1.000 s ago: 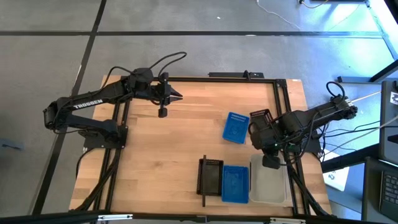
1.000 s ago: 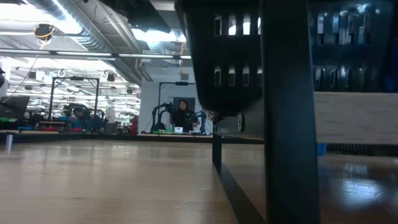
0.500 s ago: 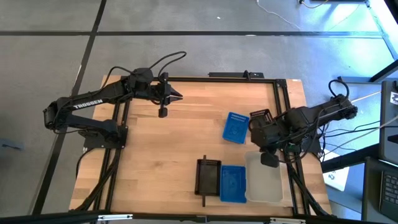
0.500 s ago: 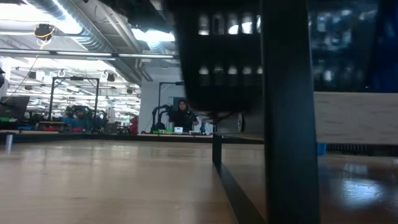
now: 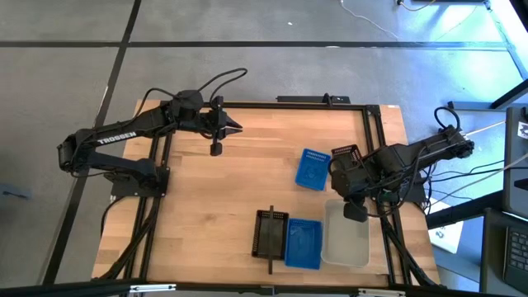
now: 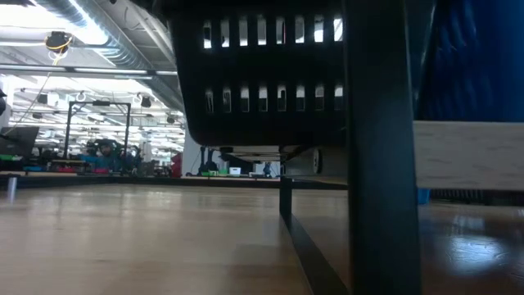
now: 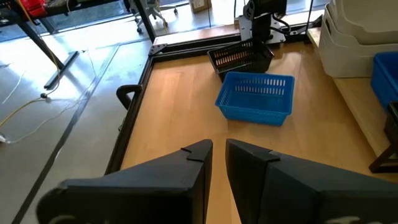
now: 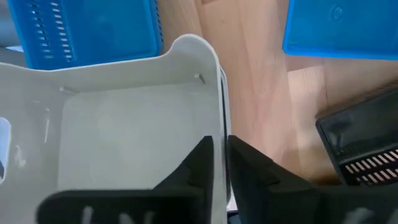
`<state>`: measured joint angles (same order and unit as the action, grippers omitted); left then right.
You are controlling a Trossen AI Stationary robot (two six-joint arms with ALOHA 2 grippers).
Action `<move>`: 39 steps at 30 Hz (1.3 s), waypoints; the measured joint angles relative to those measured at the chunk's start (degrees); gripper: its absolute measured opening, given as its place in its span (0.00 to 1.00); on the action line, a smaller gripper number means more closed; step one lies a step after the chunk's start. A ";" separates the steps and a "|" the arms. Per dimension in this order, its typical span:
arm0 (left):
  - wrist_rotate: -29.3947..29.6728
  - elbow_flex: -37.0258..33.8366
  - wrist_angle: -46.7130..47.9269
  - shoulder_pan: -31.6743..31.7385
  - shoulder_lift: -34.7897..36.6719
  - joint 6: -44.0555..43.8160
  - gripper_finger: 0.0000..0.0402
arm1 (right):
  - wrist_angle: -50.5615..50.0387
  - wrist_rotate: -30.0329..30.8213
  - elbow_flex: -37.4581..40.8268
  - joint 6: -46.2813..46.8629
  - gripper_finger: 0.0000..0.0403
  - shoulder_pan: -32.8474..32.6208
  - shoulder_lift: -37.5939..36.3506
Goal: Stack baskets on shelf by color
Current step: Stack the gray bin on top of the gray bins on the shelf
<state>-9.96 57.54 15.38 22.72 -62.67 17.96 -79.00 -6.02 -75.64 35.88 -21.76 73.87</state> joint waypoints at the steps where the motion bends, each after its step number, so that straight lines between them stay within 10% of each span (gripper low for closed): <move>1: 0.00 0.00 0.00 0.00 0.00 0.00 0.10 | 0.00 0.02 0.00 -0.11 0.13 0.00 0.00; 8: 0.00 0.00 0.00 0.00 0.00 0.00 0.10 | -0.28 -0.37 -0.48 -0.19 0.23 0.00 -0.02; 16: 0.02 0.00 0.00 0.02 0.00 0.00 0.10 | -0.30 -1.56 -0.48 -0.17 0.02 0.00 0.00; 39: 0.04 0.00 0.00 0.02 0.00 0.01 0.10 | -0.33 -2.32 -0.48 0.41 0.09 0.00 0.00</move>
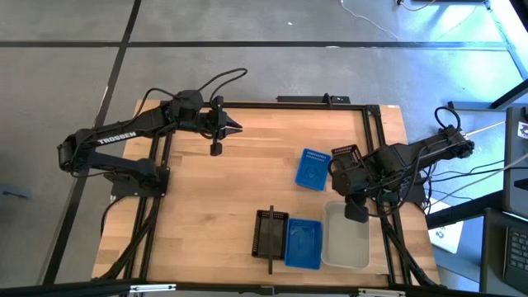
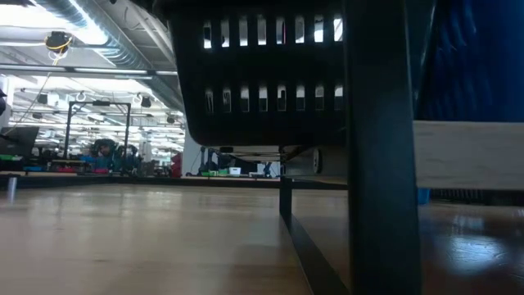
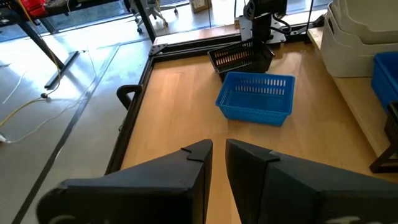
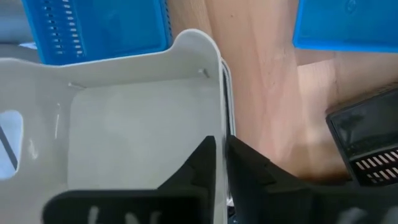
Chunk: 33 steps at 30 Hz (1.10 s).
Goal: Stack baskets on shelf by color
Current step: Stack the gray bin on top of the gray bins on the shelf
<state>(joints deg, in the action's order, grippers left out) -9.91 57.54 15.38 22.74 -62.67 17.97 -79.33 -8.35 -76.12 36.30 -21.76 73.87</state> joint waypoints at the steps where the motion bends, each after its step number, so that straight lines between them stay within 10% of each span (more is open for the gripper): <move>1: -0.01 0.00 0.00 0.00 0.00 0.01 0.10 | 0.00 -0.37 0.00 -0.45 0.10 0.00 0.00; 33: 0.00 0.00 -0.02 0.00 0.00 0.01 0.10 | -0.53 -3.76 3.18 -2.36 0.00 0.00 0.02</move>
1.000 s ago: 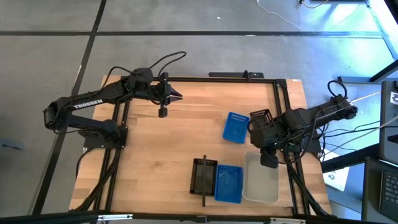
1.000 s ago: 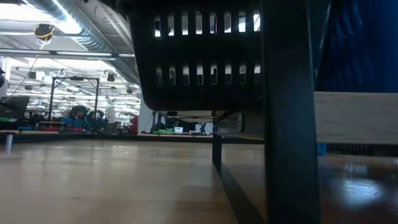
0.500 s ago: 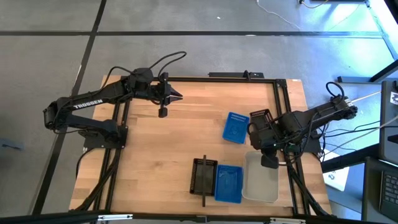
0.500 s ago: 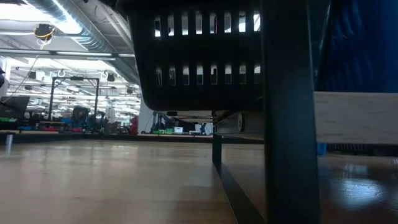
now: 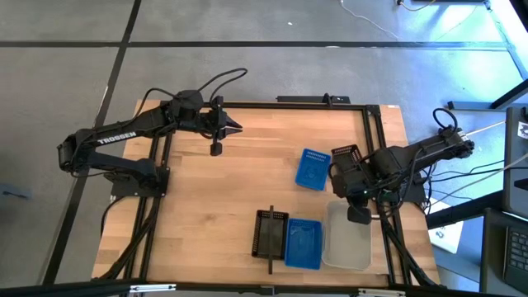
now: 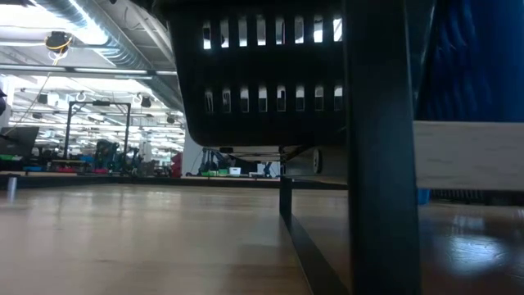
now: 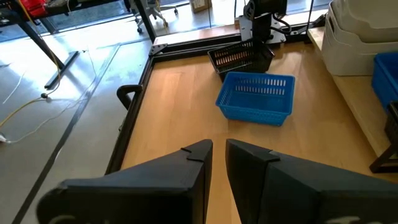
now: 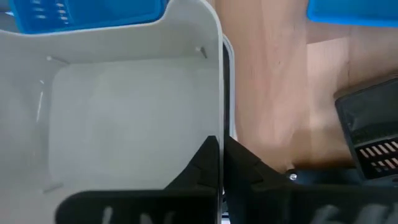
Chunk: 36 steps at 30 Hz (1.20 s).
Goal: Stack baskets on shelf by color
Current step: Stack the gray bin on top of the gray bins on the shelf
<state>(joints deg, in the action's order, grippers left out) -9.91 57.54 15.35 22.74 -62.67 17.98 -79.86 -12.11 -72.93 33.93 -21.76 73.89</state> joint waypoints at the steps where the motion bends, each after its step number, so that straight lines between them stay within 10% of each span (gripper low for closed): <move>1: 0.00 0.00 0.00 0.00 0.00 -0.01 0.10 | -0.36 0.16 -0.62 -0.10 0.00 0.00 0.00; 36: -0.02 0.00 0.00 0.00 0.00 0.00 0.10 | -2.20 10.47 -7.34 3.28 0.12 -0.90 -0.59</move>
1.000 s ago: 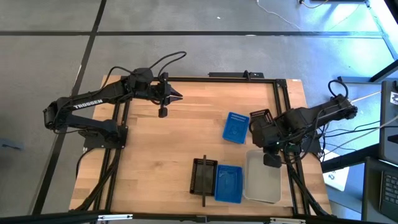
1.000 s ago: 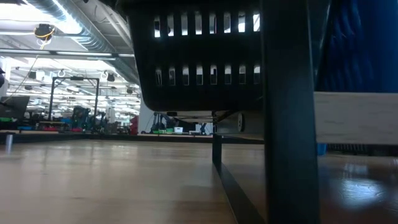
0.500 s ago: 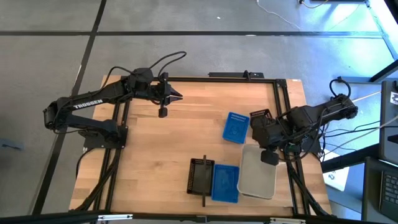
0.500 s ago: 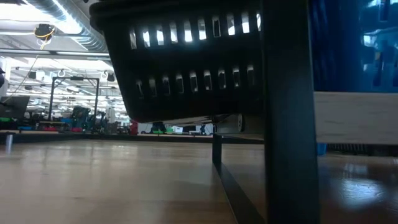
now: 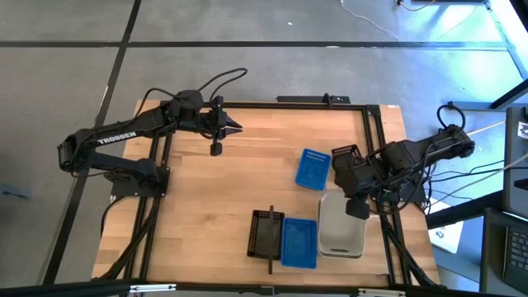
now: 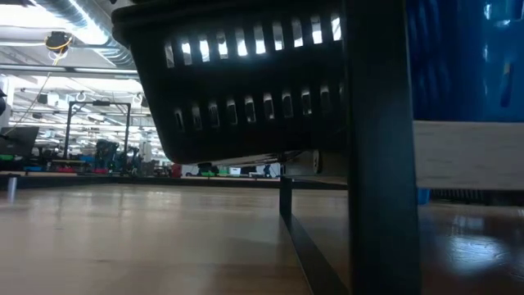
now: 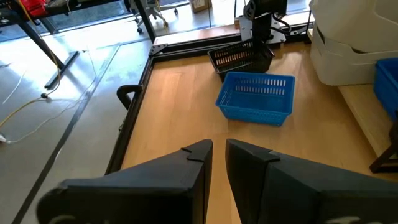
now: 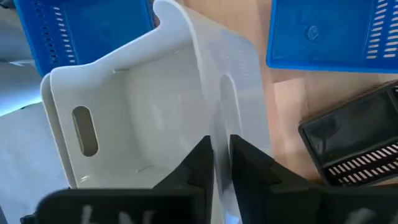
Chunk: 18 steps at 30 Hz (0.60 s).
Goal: Stack baskets on shelf by color
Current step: Stack the gray bin on top of the gray bins on the shelf
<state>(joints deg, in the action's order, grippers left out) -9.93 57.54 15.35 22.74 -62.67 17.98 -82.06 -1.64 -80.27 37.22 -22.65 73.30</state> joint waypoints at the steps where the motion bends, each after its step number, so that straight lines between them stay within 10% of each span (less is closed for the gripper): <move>1: 0.02 0.00 0.00 0.00 0.00 0.00 0.10 | 0.01 -0.01 0.00 0.23 0.12 0.00 0.00; 18: 0.48 0.00 0.02 0.02 0.00 -0.05 0.10 | 0.13 -8.05 0.00 -1.48 0.12 0.02 0.04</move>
<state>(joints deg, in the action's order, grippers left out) -9.45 57.54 15.37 22.76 -62.67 17.92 -81.94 -9.69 -80.27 35.73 -22.63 73.34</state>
